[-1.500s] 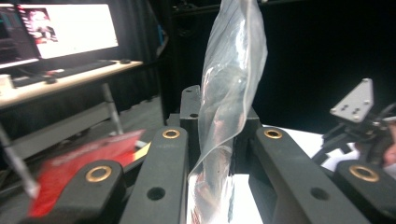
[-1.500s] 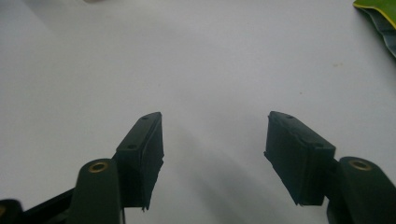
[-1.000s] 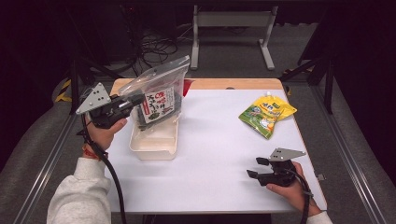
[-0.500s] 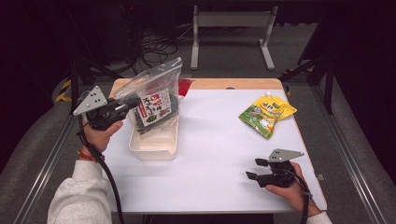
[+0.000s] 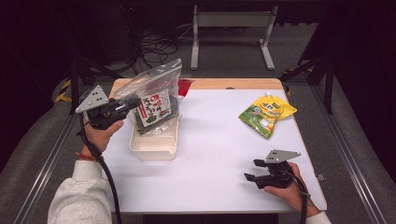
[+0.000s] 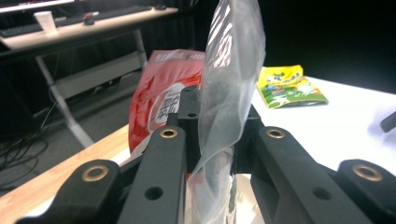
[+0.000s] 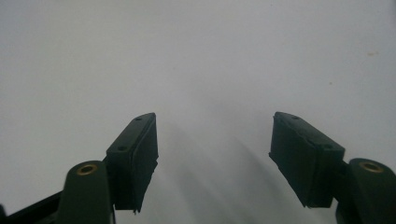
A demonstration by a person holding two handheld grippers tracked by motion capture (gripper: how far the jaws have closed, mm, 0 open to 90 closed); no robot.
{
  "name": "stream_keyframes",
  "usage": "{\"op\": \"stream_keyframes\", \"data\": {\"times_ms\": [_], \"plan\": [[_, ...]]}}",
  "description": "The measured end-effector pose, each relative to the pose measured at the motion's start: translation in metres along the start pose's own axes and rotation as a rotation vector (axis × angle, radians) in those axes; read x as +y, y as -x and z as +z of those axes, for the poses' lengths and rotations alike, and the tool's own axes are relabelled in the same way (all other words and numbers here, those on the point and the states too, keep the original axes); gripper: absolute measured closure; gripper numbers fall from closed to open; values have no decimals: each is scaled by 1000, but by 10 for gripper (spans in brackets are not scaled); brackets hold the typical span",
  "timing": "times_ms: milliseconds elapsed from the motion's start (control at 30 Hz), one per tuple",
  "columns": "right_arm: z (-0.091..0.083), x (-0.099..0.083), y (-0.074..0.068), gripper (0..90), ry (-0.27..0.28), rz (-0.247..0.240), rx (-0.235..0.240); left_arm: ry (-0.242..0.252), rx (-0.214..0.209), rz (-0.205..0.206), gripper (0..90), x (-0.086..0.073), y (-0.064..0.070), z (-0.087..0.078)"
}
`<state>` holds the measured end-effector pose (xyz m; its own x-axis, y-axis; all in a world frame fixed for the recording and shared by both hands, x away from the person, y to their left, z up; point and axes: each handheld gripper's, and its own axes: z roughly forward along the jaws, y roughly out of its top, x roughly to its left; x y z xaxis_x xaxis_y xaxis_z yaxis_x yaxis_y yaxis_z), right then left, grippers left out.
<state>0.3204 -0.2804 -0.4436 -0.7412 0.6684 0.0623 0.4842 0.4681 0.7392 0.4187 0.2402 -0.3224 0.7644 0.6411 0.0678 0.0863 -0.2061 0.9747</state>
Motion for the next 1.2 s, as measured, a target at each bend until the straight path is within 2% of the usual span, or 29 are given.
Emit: {"op": "stream_keyframes", "data": {"times_ms": [33, 100, 167, 200, 233, 300, 367, 400, 467, 533, 567, 733, 933, 1067, 1133, 1200], "plan": [[0, 0, 0, 320, -2, 0, 2, 10, 16, -25, 776, -2, -1, 0], [1, -1, 0, 316, -8, -1, 6, 27, -4, -43, 767, -6, -3, 1], [2, -1, 0, 313, -16, 0, 6, -1, -18, -39, 748, -12, -2, 5], [2, -1, 0, 310, -16, -1, 7, 7, -44, -38, 734, -15, -3, 5], [2, -1, 0, 310, -16, -2, 10, -7, -64, -43, 734, -18, -3, 6], [2, 0, -1, 308, -15, -6, 12, -61, -52, -24, 714, -25, 0, 10], [2, 0, -1, 306, -16, -7, 15, -76, -72, -24, 712, -31, 2, 11], [2, 0, -1, 305, -17, -9, 15, -75, -69, -38, 708, -34, 2, 12], [3, 0, -1, 305, -17, -10, 17, -91, -73, -40, 695, -37, 2, 13], [4, 1, -2, 302, -22, -13, 20, -159, -96, -16, 682, -45, 5, 20], [4, 1, -2, 302, -23, -13, 22, -169, -96, 3, 682, -47, 6, 21], [5, 2, -2, 302, -25, -13, 32, -193, -89, -6, 715, -50, 7, 24], [6, 3, -1, 302, -23, -11, 37, -258, -81, 18, 732, -42, 7, 21], [6, 3, -1, 302, -21, -9, 40, -309, -71, 33, 734, -43, 11, 30], [5, 3, -1, 302, -20, -12, 39, -294, -64, 16, 733, -46, 10, 32], [4, 3, -1, 301, -15, -16, 37, -266, -68, -23, 733, -53, 4, 30]]}}
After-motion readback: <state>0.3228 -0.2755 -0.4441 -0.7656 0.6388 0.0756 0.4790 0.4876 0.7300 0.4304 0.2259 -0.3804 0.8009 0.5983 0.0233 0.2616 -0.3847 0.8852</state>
